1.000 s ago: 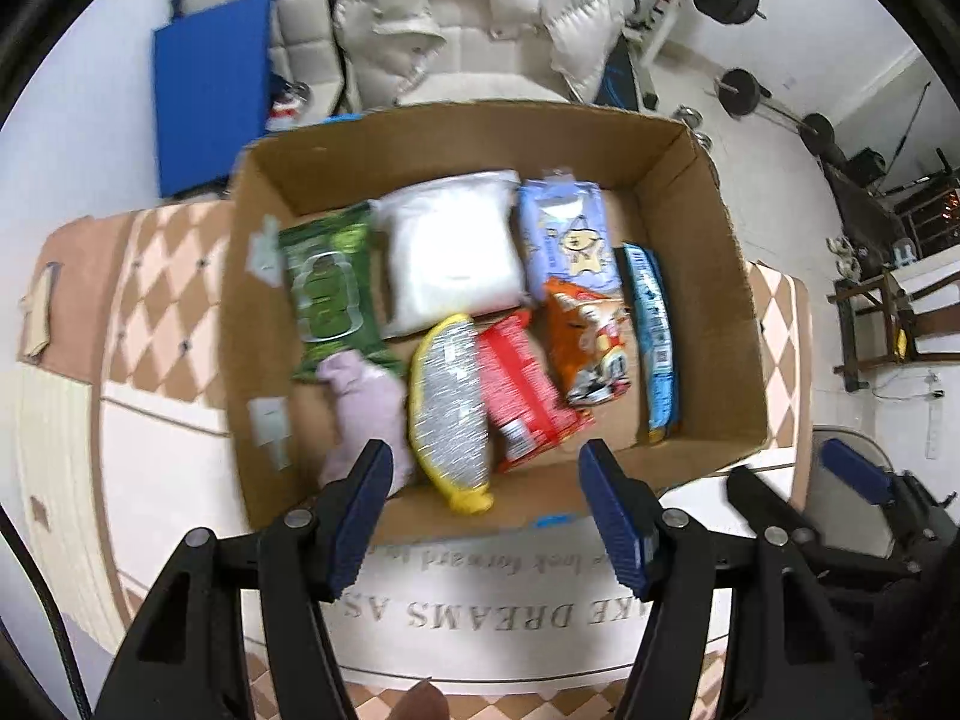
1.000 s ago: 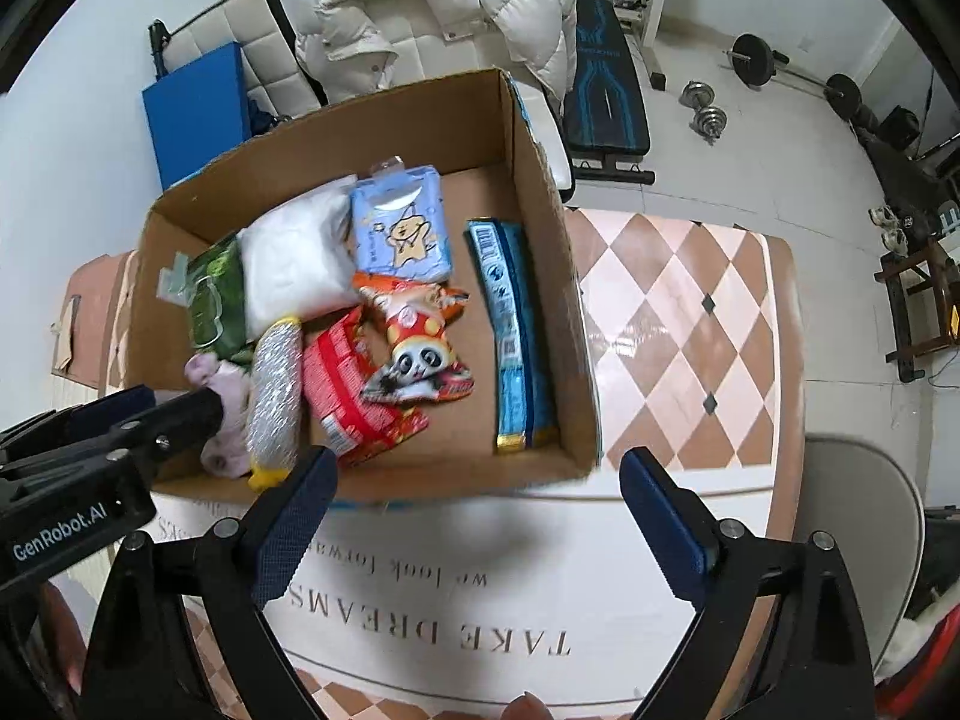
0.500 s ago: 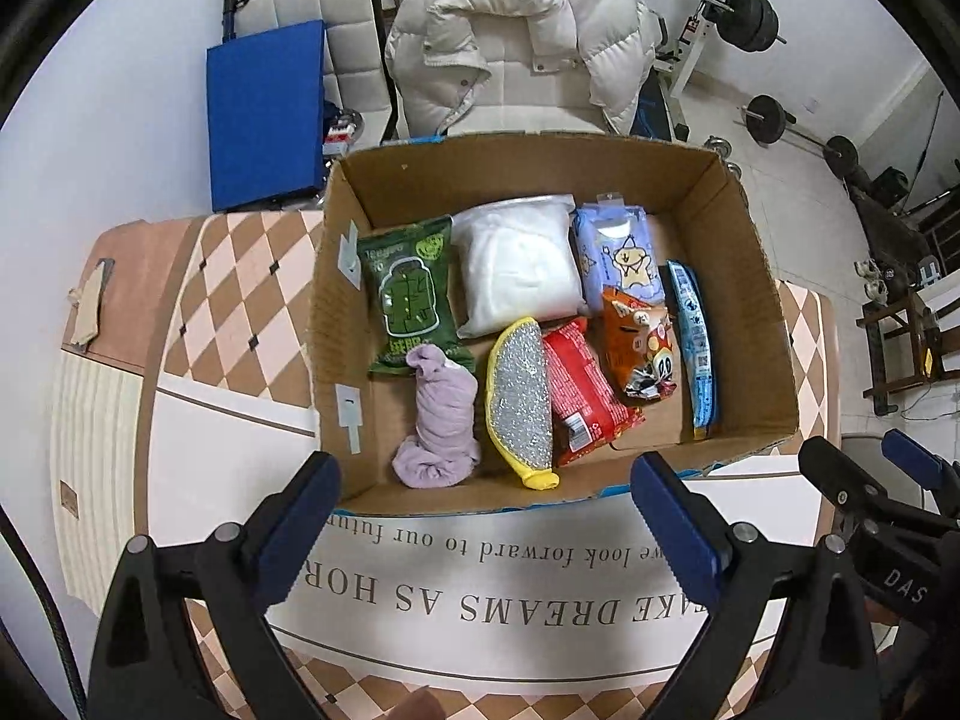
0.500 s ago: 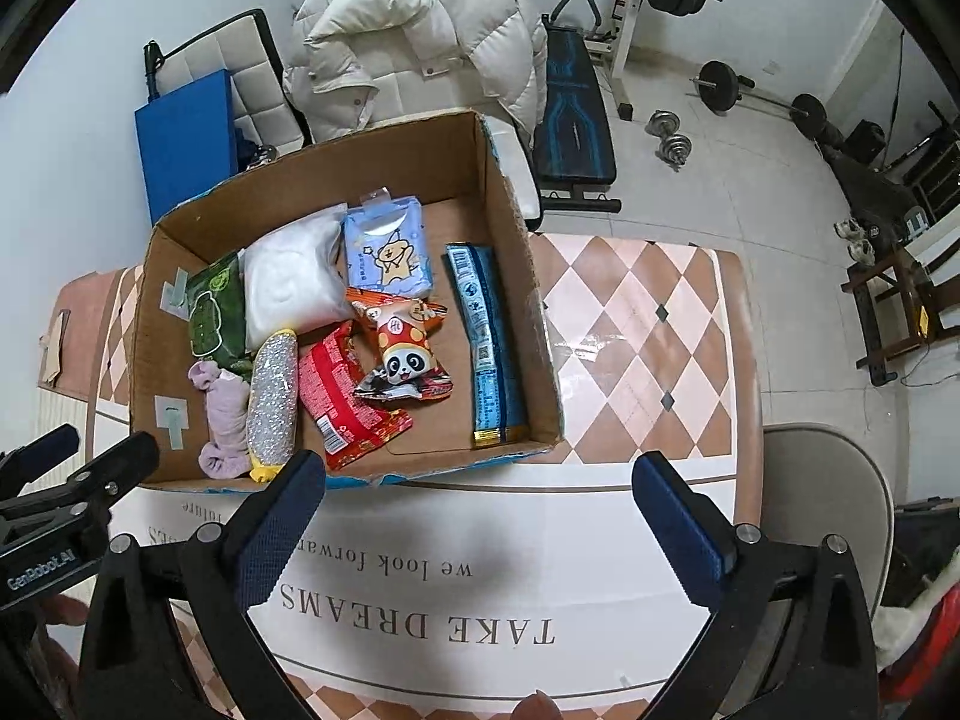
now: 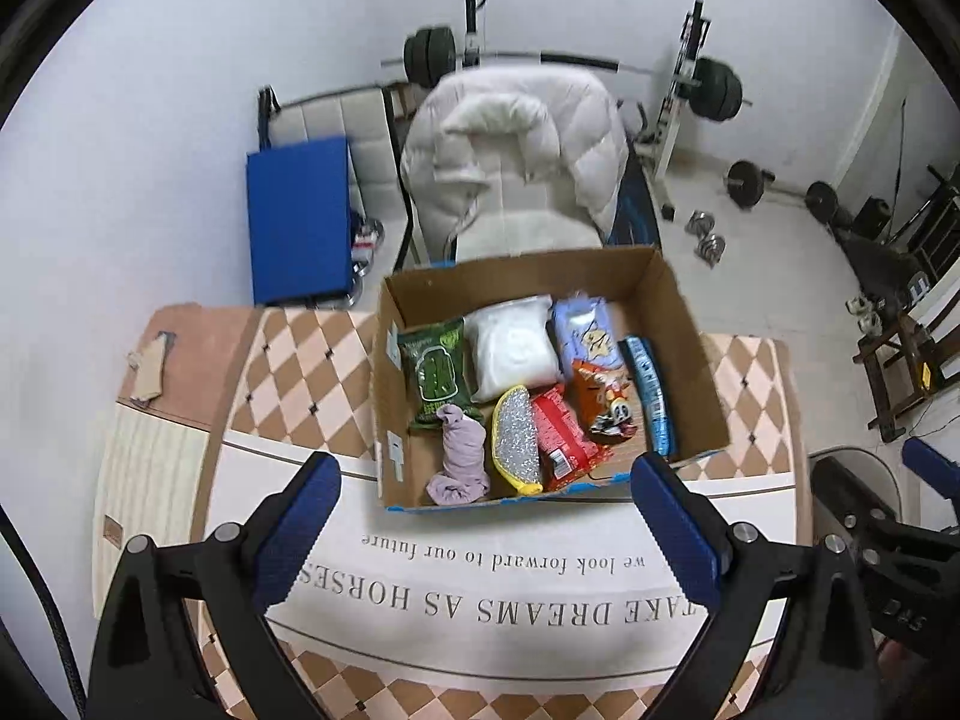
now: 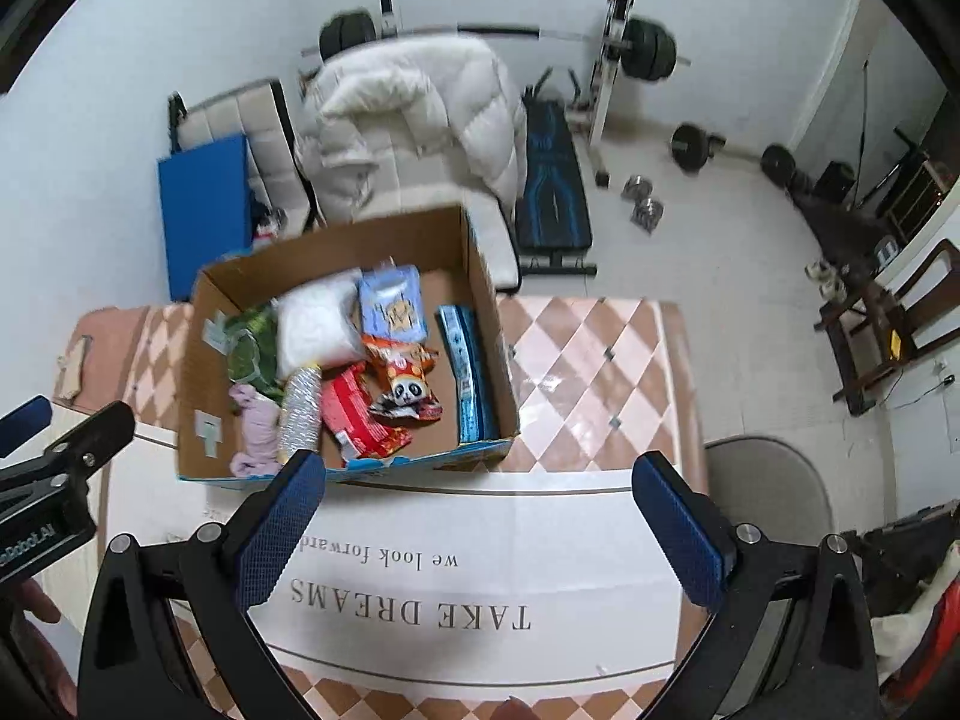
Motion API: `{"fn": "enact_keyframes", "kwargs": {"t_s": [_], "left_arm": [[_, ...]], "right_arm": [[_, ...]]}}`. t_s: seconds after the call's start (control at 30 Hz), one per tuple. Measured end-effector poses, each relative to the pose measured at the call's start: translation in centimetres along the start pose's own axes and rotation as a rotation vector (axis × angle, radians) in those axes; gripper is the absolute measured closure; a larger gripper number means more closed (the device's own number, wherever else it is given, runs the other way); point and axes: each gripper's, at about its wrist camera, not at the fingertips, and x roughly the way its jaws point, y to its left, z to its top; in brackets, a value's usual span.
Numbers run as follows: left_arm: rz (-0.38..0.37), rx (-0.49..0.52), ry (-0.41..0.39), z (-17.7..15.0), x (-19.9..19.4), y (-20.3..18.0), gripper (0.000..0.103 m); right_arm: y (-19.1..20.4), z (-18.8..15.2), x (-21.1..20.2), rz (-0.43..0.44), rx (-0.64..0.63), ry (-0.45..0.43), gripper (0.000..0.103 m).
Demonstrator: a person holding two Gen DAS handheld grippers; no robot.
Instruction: Organize soft objects
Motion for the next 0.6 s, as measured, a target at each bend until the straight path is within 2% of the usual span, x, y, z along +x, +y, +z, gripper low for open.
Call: {"fn": "enact_keyframes", "kwargs": {"t_s": [0.17, 0.27, 0.43, 0.6], "left_arm": [[-0.011, 0.003, -0.072, -2.1, -5.2, -0.2, 0.004], [-0.013, 0.022, -0.100, -3.2, -7.6, -0.4, 0.004], [-0.058, 0.008, -0.114, -4.5, -11.1, 0.1, 0.004], [-0.055, 0.008, -0.153, -5.4, -13.9, 0.4, 0.004]], "right_arm": [[-0.2, -1.7, -7.0, -0.022, -0.006, -0.112, 0.000], [-0.2, -3.0, -9.7, -0.014, -0.008, -0.135, 0.000], [-0.6, -5.5, -14.6, 0.023, 0.012, -0.170, 0.000], [-0.8, -7.5, -19.4, 0.021, 0.017, -0.233, 0.000]]}}
